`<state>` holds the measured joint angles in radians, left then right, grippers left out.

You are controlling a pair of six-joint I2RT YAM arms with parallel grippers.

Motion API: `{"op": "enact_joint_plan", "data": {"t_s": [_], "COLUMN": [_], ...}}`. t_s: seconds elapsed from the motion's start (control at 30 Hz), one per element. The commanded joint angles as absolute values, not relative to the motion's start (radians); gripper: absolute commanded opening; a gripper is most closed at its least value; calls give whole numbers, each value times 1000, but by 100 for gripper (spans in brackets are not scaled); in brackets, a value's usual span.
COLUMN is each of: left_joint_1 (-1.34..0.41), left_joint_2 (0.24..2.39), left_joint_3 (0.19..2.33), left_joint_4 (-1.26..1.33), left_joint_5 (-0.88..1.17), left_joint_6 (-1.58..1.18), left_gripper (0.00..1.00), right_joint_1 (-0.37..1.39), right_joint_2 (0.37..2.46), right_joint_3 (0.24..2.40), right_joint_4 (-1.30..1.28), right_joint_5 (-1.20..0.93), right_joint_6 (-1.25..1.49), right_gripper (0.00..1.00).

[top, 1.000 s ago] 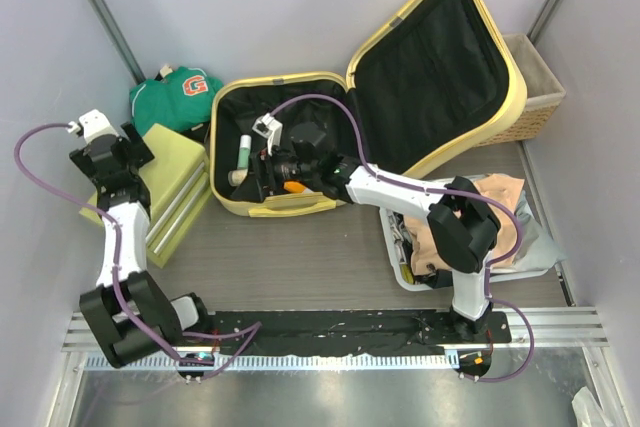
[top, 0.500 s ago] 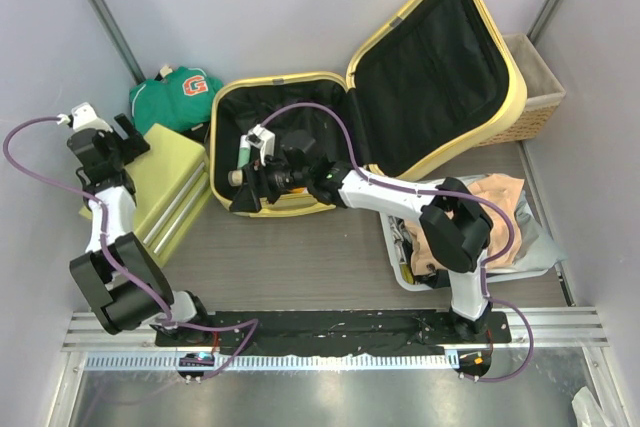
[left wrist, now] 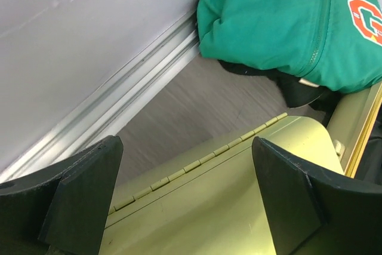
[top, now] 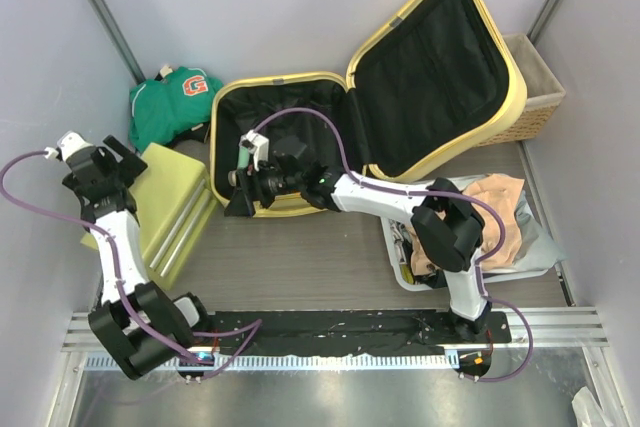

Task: Open, take out, and arrange the luggage
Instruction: Adjust the storage box at the center of the board.

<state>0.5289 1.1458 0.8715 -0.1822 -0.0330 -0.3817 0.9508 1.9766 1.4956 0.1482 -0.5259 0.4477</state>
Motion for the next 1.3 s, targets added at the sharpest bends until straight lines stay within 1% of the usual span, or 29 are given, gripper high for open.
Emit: {"op": "enact_joint_plan", "data": {"t_s": [0.0, 0.1, 0.2, 0.27, 0.37, 0.4, 0.43, 0.53, 0.6, 0.7, 0.83, 1.07, 1.13, 1.27], "left_joint_1": [528, 528, 528, 529, 528, 528, 528, 526, 500, 453, 427, 365, 357, 324], "left_joint_2": [1149, 1092, 976, 895, 775, 755, 735, 742, 775, 764, 732, 787, 788, 799], "left_joint_3": [770, 767, 782, 807, 838, 842, 847, 891, 929, 943, 920, 943, 951, 980], "left_joint_4": [-586, -603, -633, -661, -672, -657, -644, -624, -624, -595, -532, -514, -514, -538], "left_joint_5": [-31, -55, -93, -132, -181, -173, -158, -103, -104, -127, -94, -87, -89, -104], "left_joint_6": [-399, -413, -405, -384, -382, -393, -397, -402, -384, -374, -394, -374, -368, -345], "left_gripper": [93, 93, 93, 93, 93, 93, 93, 93, 91, 91, 91, 91, 91, 91], "right_joint_1": [986, 1008, 1029, 1049, 1089, 1100, 1110, 1143, 1157, 1176, 1198, 1207, 1207, 1218], "right_joint_2": [2000, 2011, 2020, 2007, 1971, 1967, 1964, 1988, 2044, 2110, 2236, 2338, 2352, 2349], "right_joint_3": [1543, 1549, 1536, 1505, 1402, 1387, 1367, 1269, 1235, 1271, 1365, 1515, 1545, 1543], "right_joint_4": [196, 184, 181, 259, 383, 403, 449, 608, 681, 759, 793, 776, 732, 684], "right_joint_5": [-496, -476, -433, -427, -345, -324, -257, -187, -184, -172, -129, -66, -60, -15], "right_joint_6": [463, 465, 517, 570, 676, 692, 739, 883, 955, 1032, 1094, 1109, 1109, 1111], "right_gripper": [76, 75, 72, 69, 67, 68, 68, 66, 62, 58, 56, 55, 55, 56]}}
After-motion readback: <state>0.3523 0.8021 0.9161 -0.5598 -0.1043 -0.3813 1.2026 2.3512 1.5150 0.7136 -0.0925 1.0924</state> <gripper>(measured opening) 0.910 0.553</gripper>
